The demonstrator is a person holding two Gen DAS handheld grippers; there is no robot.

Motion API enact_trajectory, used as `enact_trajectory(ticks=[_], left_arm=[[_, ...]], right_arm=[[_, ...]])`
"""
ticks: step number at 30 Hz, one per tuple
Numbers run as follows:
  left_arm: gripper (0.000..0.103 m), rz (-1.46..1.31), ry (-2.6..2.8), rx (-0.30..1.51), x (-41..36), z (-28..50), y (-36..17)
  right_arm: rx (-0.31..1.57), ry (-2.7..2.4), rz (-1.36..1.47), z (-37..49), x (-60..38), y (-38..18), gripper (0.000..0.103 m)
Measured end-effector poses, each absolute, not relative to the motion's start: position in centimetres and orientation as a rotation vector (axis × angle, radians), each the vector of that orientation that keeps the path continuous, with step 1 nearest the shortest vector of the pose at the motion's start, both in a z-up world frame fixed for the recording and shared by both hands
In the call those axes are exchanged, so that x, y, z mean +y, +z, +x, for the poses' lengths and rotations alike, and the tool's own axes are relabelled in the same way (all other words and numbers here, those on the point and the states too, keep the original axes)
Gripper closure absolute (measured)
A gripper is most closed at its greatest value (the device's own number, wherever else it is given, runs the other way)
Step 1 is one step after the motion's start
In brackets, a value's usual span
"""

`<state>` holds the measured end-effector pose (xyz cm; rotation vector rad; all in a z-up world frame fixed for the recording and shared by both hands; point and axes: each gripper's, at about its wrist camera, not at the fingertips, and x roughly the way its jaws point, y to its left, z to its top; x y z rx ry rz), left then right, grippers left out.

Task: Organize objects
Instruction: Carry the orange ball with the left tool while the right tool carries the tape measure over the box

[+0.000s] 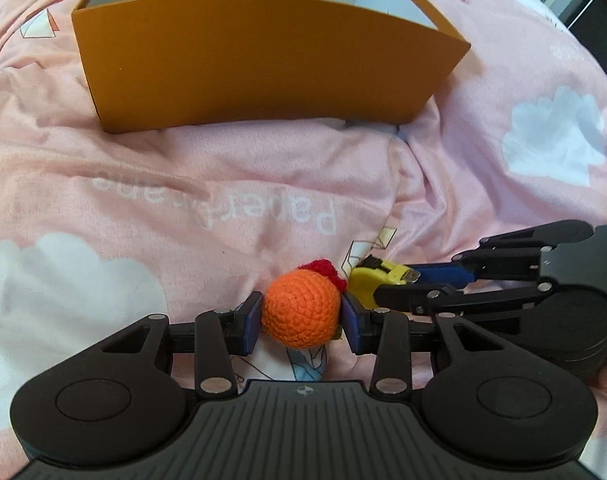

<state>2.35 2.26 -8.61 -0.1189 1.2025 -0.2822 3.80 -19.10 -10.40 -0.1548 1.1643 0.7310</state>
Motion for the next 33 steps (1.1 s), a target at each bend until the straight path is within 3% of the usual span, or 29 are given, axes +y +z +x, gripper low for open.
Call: enact_trajectory(ticks=[11,33], left_arm=[[0.057,-0.182,-0.343,1.137,2.8,2.3,-7.3],[0.057,-0.256,-0.423,0.864,5.0,11.5,4.5]], right_arm=[[1.188,0.690,-0.127,4.1,-19.3,-10.7,0.082],[0.972,0.718,0.029,14.4,-20.2,3.6,0.082]])
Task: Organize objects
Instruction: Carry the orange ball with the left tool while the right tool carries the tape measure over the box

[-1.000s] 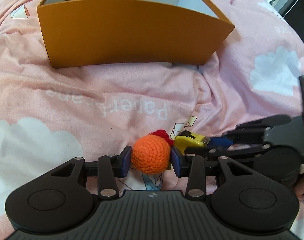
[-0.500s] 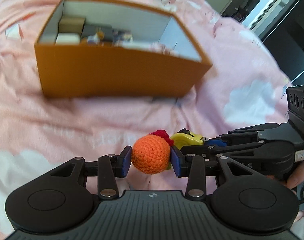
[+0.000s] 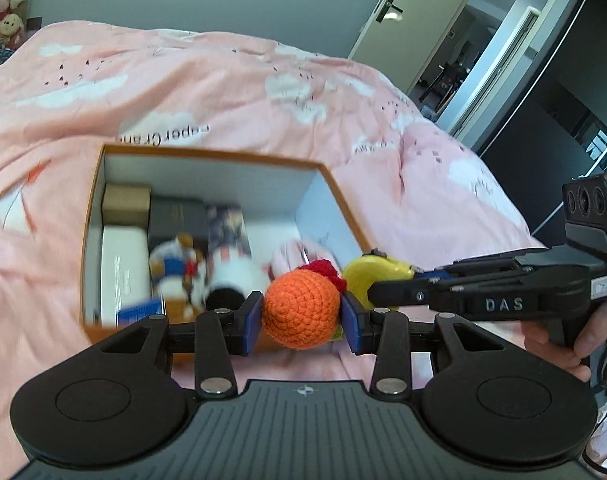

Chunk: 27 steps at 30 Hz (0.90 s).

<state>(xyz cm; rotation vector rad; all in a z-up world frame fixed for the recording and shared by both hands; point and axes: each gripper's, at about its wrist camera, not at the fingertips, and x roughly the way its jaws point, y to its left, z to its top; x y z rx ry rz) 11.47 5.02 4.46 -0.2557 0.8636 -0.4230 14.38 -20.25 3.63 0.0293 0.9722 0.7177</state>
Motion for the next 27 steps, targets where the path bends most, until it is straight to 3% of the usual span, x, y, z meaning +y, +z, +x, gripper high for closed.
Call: enact_trajectory(ticks=[15,27], left_arm=[[0.057,-0.295,-0.397,0.951,6.1,23.6,-0.2],[0.057,-0.303,-0.404,0.978,6.7,27.4,-2.6]], right_arm=[[1.082,0.574,-0.053,29.6,-15.1,-1.8,0.082],[1.223,0.566,-0.142,33.9,-11.8,-6.2,0.082]])
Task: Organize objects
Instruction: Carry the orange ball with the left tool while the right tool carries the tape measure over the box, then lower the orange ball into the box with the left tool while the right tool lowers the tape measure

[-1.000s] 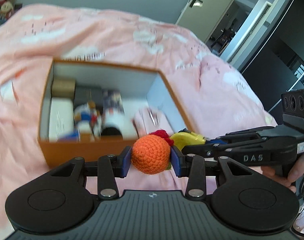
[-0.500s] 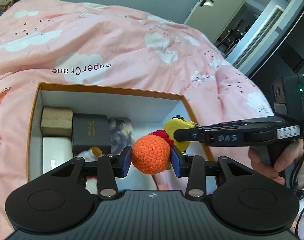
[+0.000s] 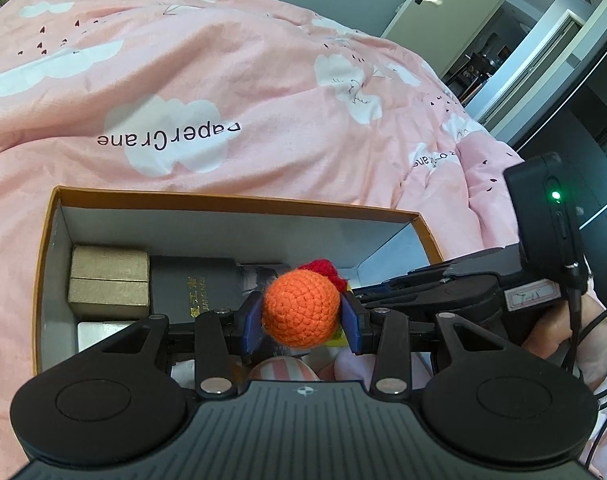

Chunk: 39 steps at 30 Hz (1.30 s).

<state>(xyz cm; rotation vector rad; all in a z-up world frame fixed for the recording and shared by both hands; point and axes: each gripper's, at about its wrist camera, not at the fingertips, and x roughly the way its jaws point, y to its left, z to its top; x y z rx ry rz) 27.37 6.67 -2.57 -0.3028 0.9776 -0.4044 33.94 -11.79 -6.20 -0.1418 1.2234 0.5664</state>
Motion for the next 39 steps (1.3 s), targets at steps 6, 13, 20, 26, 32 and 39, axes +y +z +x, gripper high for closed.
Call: enact_trajectory(ticks=[6,13,20,26,32,39], left_arm=[[0.057,-0.308,-0.413,0.986,6.5,27.8,-3.0],[0.057,-0.307,-0.419,0.991,6.0,28.0,-3.1],[0.057,-0.294,-0.428,1.000,5.4,28.0,-3.0],[0.057,-0.289,-0.432,1.014,4.6,28.7,-3.3],[0.057,-0.237,-0.448,1.084,2.1,30.3,-4.9],[0.057,-0.061,-0.398,1.187,-1.9,31.5,-7.0]], right_arm=[[1.257,0.560,-0.165,34.5,-11.4,-7.2,0.081],[1.174,0.554,-0.273,33.6,-11.5,-5.6,0.080],[1.160,0.578,-0.320,33.3,-12.6,-3.4,0.080],[1.121,0.589,-0.465,32.3,-12.4,-3.4,0.085],[0.979,0.538,-0.394,32.3,-14.7,-0.6,0.085],[0.927,0.537,-0.350,31.4,-16.8,0.4,0.085]])
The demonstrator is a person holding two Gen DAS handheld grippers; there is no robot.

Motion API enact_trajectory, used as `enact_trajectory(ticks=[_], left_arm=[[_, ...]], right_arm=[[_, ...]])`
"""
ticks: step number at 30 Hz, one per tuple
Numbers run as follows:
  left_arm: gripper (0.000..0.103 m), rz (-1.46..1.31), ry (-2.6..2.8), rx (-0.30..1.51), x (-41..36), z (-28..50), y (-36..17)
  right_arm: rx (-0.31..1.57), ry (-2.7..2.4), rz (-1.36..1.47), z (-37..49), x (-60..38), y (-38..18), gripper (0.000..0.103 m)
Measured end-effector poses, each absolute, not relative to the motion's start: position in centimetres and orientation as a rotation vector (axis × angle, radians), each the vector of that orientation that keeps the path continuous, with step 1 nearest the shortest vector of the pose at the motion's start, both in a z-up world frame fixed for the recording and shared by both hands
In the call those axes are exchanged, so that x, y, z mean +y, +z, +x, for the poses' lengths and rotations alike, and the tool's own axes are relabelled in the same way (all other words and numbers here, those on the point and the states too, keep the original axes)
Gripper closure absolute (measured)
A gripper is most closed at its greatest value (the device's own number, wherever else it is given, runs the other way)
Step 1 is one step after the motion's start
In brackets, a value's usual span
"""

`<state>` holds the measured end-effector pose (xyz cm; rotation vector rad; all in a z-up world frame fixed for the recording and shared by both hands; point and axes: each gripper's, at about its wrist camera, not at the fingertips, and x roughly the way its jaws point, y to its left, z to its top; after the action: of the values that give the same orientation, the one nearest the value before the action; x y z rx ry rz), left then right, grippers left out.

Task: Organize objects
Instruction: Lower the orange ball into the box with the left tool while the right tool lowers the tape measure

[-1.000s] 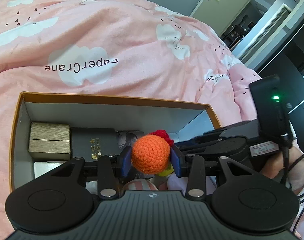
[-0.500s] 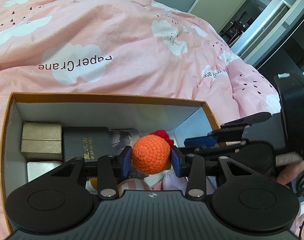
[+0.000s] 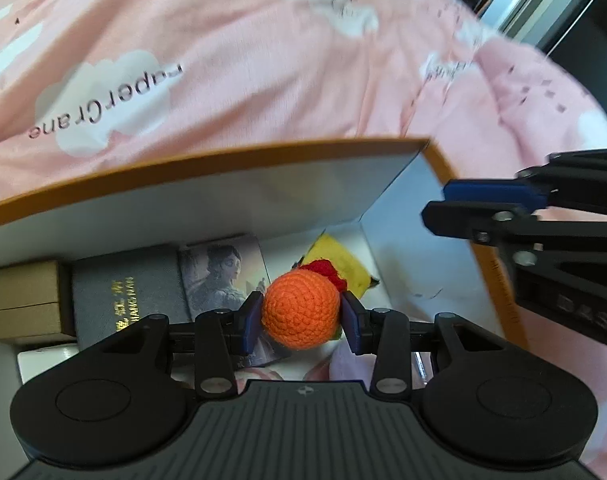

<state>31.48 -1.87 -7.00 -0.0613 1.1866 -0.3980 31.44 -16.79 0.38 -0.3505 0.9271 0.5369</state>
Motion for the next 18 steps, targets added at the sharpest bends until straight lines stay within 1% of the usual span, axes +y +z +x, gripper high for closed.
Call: enact_trajectory(ticks=[4,18], left_arm=[[0.056,-0.029,-0.385,1.266,-2.8,32.2,-8.3],[0.056,0.014,-0.396,1.218,-4.7,32.9,-8.8]], right_arm=[[0.922,0.537,-0.312,31.6,-17.5,0.0,0.085],[0.939,0.566,-0.220,31.8,-18.8,-0.2,0.086]])
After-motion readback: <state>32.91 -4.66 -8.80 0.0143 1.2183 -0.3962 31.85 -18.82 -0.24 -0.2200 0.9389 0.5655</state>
